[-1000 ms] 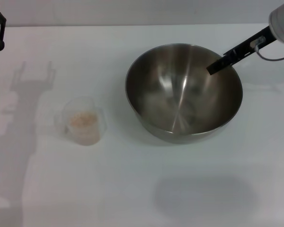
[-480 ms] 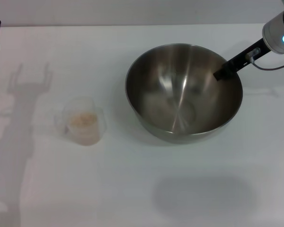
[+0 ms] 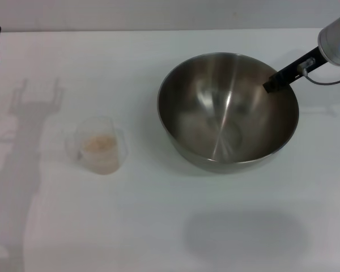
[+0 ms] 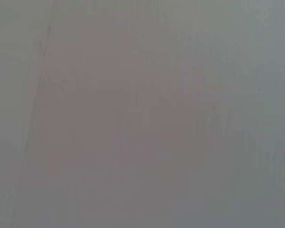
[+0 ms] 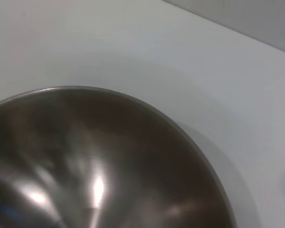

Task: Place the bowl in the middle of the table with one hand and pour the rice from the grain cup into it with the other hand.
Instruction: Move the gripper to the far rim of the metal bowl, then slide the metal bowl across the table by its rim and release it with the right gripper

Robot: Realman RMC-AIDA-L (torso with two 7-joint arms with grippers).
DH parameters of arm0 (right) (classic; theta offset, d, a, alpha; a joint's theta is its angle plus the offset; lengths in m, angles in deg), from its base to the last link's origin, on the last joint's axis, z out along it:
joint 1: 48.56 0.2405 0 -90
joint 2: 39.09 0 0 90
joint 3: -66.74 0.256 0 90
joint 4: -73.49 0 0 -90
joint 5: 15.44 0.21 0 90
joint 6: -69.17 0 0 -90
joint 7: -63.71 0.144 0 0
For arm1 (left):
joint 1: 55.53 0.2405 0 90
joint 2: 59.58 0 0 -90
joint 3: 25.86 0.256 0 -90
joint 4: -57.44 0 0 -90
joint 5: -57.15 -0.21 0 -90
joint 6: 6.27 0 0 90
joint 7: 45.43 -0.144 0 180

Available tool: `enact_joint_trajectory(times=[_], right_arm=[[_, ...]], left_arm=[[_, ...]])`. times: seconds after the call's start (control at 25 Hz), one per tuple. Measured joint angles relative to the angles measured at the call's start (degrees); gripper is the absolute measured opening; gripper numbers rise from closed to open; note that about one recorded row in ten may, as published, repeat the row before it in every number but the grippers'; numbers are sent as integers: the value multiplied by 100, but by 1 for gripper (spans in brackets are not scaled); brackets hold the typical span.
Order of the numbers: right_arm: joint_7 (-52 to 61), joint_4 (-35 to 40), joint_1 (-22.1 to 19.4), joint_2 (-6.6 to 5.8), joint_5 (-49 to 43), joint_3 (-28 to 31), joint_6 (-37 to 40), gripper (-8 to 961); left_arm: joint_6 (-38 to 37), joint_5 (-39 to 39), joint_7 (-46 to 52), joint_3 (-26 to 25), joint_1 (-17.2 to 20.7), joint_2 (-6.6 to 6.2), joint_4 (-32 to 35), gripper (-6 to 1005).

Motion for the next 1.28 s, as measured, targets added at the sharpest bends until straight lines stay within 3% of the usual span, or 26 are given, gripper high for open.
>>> enact_joint_trajectory(times=[0.52,1.0,1.28], right_arm=[[-15,974,-320,89,348,87,-53,22],[-416,1046,-308,186,860,10,-199,24],[-506,944,-253,353,864,-199,-157,22]], left_arm=[[-34,0,0,33,9,0,-61,687],[-59,0,0,31,-1,0,-79,687],[-66,0,0,43,-17,0,-78,686]])
